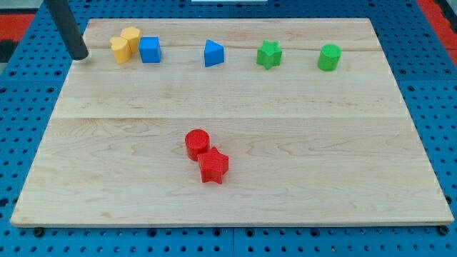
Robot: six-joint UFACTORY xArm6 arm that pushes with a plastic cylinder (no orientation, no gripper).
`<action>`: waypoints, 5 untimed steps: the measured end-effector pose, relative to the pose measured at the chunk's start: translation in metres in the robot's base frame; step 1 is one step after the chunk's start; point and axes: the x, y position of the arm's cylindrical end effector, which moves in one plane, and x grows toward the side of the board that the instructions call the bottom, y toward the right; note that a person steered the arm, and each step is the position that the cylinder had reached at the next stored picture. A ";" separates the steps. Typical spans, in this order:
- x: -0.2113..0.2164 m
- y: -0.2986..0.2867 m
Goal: Push yellow hexagon to the bottom of blue triangle
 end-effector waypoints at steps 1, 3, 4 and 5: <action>0.000 -0.001; -0.050 0.001; -0.068 0.025; -0.092 0.038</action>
